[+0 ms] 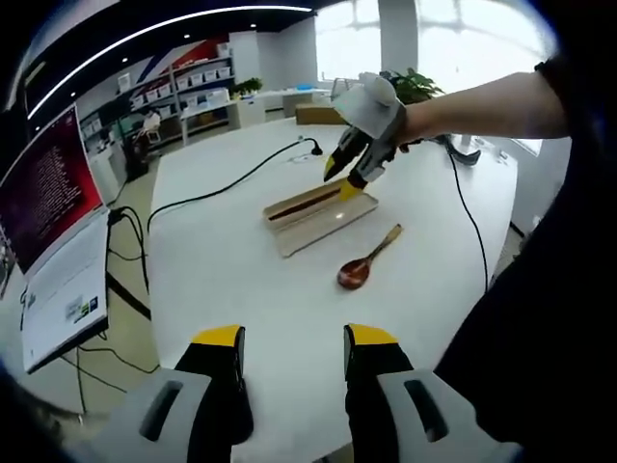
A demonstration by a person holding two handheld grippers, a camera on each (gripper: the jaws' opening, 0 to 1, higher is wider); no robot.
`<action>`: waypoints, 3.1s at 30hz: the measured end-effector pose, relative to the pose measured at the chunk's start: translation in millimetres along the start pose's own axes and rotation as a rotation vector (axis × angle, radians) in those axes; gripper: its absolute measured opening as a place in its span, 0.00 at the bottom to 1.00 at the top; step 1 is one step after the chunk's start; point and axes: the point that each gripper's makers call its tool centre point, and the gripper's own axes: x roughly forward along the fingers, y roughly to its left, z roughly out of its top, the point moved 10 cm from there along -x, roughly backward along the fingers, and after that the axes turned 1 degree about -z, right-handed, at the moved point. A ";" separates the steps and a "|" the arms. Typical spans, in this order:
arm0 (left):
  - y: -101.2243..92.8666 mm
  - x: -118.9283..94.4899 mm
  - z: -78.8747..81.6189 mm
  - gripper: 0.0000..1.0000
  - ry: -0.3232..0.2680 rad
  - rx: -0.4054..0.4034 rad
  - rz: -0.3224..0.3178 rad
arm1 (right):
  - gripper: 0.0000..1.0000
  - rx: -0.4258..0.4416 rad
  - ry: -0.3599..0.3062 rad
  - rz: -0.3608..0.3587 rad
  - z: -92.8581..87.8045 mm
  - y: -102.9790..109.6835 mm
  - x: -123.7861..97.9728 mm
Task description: Arrange the utensils inside the cutlery case until each visible utensil rests in its matching compartment.
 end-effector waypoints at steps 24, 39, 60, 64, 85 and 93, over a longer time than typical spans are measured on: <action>-13.3 9.5 11.3 0.42 -0.007 0.060 -0.066 | 0.29 0.056 -0.012 -0.017 -29.0 22.2 -22.6; -16.1 15.0 15.4 0.42 -0.030 0.071 -0.081 | 0.29 0.064 0.000 -0.010 -41.1 30.3 -30.9; -21.0 19.0 21.1 0.42 -0.021 0.095 -0.104 | 0.31 0.083 -0.017 0.060 -58.0 64.0 -32.7; -17.3 16.4 19.4 0.42 -0.023 0.086 -0.095 | 0.32 0.100 0.016 0.074 -62.0 67.1 -28.0; -8.1 13.1 11.0 0.42 -0.020 0.046 -0.066 | 0.29 0.095 0.070 0.176 -53.6 82.1 -6.2; -6.9 14.1 11.4 0.42 -0.018 0.044 -0.067 | 0.29 0.027 0.097 0.189 -47.7 86.3 2.4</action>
